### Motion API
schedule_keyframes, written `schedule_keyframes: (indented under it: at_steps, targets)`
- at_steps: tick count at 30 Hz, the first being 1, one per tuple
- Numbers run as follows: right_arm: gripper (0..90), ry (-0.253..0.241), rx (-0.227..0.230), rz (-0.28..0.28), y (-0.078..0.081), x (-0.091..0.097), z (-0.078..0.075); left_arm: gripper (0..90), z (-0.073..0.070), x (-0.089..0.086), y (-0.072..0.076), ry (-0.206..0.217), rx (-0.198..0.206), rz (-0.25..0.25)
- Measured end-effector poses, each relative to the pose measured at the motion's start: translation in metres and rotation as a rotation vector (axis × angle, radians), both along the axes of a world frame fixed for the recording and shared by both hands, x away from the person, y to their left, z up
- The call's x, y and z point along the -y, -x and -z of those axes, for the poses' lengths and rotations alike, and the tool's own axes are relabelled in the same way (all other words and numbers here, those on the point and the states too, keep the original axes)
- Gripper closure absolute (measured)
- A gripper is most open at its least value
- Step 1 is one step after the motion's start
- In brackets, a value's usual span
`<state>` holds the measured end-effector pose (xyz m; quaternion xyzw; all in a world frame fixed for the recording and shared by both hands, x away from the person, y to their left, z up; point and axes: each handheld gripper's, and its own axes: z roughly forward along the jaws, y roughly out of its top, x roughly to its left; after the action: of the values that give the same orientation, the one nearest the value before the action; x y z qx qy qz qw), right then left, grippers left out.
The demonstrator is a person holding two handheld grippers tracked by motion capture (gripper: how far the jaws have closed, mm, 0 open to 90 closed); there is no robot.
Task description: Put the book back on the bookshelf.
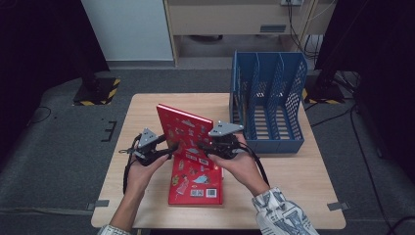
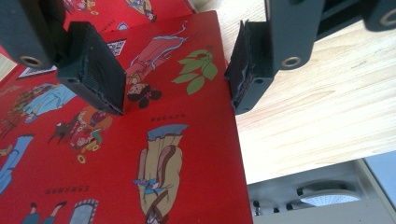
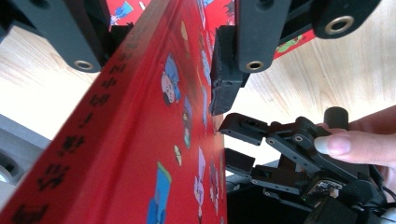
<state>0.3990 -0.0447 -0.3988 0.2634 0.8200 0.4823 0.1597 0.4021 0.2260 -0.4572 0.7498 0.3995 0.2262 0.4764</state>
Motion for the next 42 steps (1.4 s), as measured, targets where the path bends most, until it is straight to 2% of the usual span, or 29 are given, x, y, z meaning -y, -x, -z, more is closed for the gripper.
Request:
schedule_keyframes:
  at_steps: [5,8,15,24,28,42]
  targets:
    - [54.1,-0.013,-0.01,-0.022,-0.001,-0.001,-0.002,36.3,0.0,0.001,0.0,-0.003,0.002,0.0]
    - [61.6,-0.018,-0.002,-0.021,-0.001,-0.002,-0.005,35.6,0.0,0.001,0.001,-0.003,0.001,0.005]
    - [71.3,-0.02,0.007,-0.012,0.0,-0.001,-0.011,35.4,0.0,0.003,0.001,-0.002,0.004,0.014]
    - [69.6,-0.034,0.006,-0.018,0.001,-0.001,-0.016,33.4,0.001,0.003,-0.002,0.01,-0.003,0.041]
    - [69.7,-0.037,0.016,-0.023,0.003,-0.003,-0.02,30.8,0.002,0.004,-0.001,0.008,-0.001,0.039]
    - [69.8,-0.073,0.051,-0.04,-0.002,-0.009,-0.039,30.5,0.001,0.004,0.0,0.009,0.0,0.038]
